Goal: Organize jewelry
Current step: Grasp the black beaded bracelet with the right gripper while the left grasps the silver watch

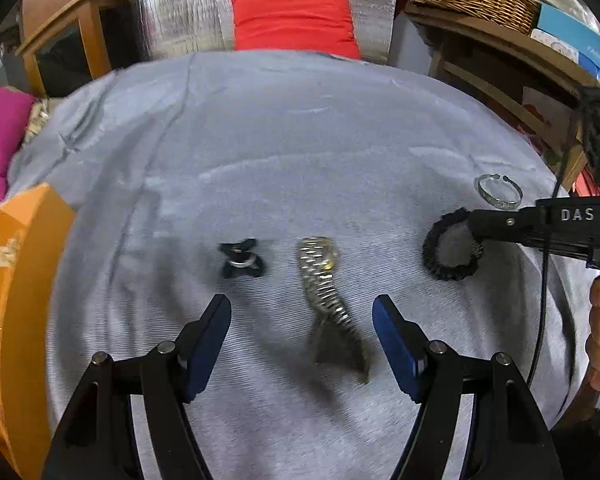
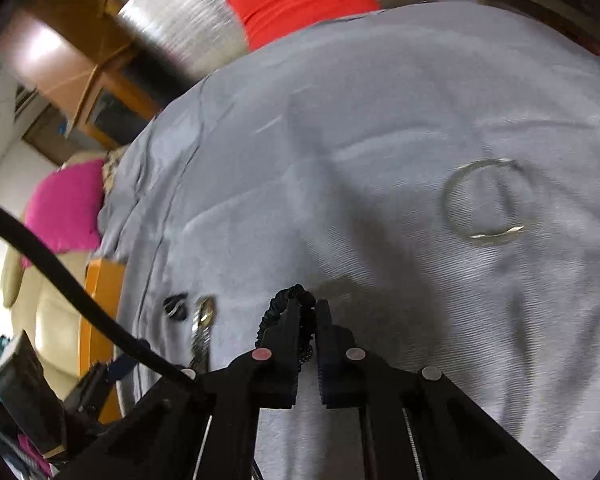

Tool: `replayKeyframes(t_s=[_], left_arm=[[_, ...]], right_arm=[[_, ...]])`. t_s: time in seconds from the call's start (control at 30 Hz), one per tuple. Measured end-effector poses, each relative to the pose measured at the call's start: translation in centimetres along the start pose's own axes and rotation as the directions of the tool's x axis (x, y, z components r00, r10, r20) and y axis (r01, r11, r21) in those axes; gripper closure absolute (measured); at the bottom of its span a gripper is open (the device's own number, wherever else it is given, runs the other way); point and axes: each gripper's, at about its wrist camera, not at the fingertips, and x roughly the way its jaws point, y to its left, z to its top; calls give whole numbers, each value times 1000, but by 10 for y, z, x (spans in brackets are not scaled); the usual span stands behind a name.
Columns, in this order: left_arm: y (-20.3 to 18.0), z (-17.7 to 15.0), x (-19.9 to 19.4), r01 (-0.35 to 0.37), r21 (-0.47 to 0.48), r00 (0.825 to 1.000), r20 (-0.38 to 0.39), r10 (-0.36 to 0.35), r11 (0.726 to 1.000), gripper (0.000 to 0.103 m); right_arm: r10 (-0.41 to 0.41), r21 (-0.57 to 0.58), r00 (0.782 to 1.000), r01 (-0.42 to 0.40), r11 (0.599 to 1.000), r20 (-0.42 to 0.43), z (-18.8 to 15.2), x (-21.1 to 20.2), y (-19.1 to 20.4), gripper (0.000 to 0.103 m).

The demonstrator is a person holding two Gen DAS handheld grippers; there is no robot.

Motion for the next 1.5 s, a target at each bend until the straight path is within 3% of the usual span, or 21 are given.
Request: replayKeyframes(t_s=[0.13, 0.23, 0.4, 0.6, 0.9, 1.37, 1.43, 1.5], left_arm=[[1, 3, 23, 65, -65, 994, -78, -71, 996, 30], [-1, 2, 28, 71, -78, 994, -77, -77, 994, 43], [-1, -1, 27, 60, -66, 996, -60, -64, 996, 83], [4, -3, 18, 89, -83, 995, -32, -92, 993, 97], [11, -5, -12, 151, -78, 986, 77, -145, 985, 98], [14, -7, -7, 130, -59, 991, 21, -129, 990, 97], [16, -7, -1, 140, -76, 990, -9, -141, 987, 89], [18, -9, 4, 148, -95, 988, -40, -152, 984, 59]], right_arm=[[-16, 46, 1000, 16, 999, 2, 2, -1, -11, 95], [-15, 50, 1000, 16, 999, -10, 1, 0, -12, 95], [-5, 52, 1000, 7, 999, -26, 0, 3, -11, 95], [-4, 51, 999, 6, 999, -37, -3, 7, -9, 95], [28, 33, 1000, -28, 999, 7, -10, -5, -2, 95], [12, 50, 999, -10, 999, -36, -11, 4, -5, 94], [15, 60, 999, -12, 998, -50, -11, 7, -5, 92], [19, 71, 998, -14, 997, -63, -11, 9, -6, 92]])
